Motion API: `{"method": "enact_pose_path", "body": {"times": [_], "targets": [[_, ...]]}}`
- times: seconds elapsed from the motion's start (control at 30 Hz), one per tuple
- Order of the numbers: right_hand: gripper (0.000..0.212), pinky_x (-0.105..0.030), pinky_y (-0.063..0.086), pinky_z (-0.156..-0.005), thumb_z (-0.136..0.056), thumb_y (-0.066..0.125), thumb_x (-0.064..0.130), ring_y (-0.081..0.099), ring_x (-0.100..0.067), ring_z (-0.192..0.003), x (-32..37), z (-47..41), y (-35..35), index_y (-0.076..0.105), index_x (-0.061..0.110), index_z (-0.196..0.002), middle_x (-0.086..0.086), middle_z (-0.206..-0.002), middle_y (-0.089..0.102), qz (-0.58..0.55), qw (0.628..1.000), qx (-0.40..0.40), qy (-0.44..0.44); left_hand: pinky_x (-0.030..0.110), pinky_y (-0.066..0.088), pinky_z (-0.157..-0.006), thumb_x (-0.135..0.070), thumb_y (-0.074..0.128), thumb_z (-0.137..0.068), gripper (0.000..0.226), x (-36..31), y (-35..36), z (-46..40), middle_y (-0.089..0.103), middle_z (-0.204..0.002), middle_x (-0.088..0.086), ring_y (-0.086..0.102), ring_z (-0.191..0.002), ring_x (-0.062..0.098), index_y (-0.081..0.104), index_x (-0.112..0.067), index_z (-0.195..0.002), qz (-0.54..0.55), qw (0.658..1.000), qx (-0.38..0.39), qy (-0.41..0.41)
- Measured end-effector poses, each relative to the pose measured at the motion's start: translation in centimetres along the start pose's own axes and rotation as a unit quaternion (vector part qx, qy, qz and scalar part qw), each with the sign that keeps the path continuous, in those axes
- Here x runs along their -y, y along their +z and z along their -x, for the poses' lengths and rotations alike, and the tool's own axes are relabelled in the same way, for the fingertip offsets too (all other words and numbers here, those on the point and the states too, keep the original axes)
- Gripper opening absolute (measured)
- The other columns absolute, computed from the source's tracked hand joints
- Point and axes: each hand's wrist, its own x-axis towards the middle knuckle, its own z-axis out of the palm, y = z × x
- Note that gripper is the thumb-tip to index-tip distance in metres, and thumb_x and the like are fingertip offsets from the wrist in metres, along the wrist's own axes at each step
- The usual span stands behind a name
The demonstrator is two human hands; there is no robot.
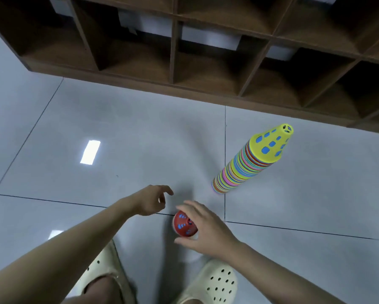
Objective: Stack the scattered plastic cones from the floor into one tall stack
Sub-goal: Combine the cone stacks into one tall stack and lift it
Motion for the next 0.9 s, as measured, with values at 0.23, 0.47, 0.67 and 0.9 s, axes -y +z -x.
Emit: {"method": "enact_pose_path", "body": {"times": [0.23,0.47,0.67,0.9], "targets": [[0.047,-0.027,0.051,-0.092,-0.080,0.071,0.047,0.058,-0.001,-0.113,-2.8,0.4,1.4,0.053,0.038,-0.122,0.023,-0.125,0.056,-0.120,0.988,-0.061,0.079,0.020,0.043,-0.078,-0.015,0.065,-0.089,0.049,1.7,3.1,-2.1,0.065,-0.110,-0.004,0.060,-0.094,0.015,0.054,-0.022,-0.136,0.040,0.997,0.048,-0.049],[0.035,-0.020,0.053,-0.083,-0.087,0.075,0.008,0.070,-0.009,-0.099,-6.1,2.9,0.8,0.063,0.026,-0.115,0.009,-0.104,0.072,-0.346,0.898,-0.171,0.212,0.017,0.047,-0.077,-0.024,0.072,-0.087,0.060,1.5,5.5,-3.2,0.068,-0.120,0.002,0.062,-0.094,0.014,0.048,-0.017,-0.142,0.087,0.992,0.064,-0.060],[0.034,-0.018,0.052,-0.083,-0.091,0.071,0.008,0.069,-0.008,-0.100,-6.8,4.0,0.9,0.060,0.026,-0.118,0.013,-0.105,0.071,-0.388,0.872,-0.170,0.245,0.027,0.056,-0.079,-0.038,0.079,-0.065,0.074,0.6,7.8,-3.2,0.070,-0.108,0.002,0.069,-0.096,0.020,0.056,-0.017,-0.132,0.167,0.982,0.062,-0.063],[0.037,-0.027,0.056,-0.089,-0.088,0.074,0.009,0.070,-0.013,-0.102,-5.7,4.6,-0.4,0.062,0.027,-0.118,0.008,-0.107,0.072,-0.360,0.888,-0.176,0.227,0.035,0.059,-0.083,-0.047,0.087,-0.049,0.078,-0.3,7.9,-2.4,0.071,-0.097,-0.004,0.069,-0.083,0.014,0.065,-0.021,-0.119,0.220,0.973,-0.002,-0.065]]}}
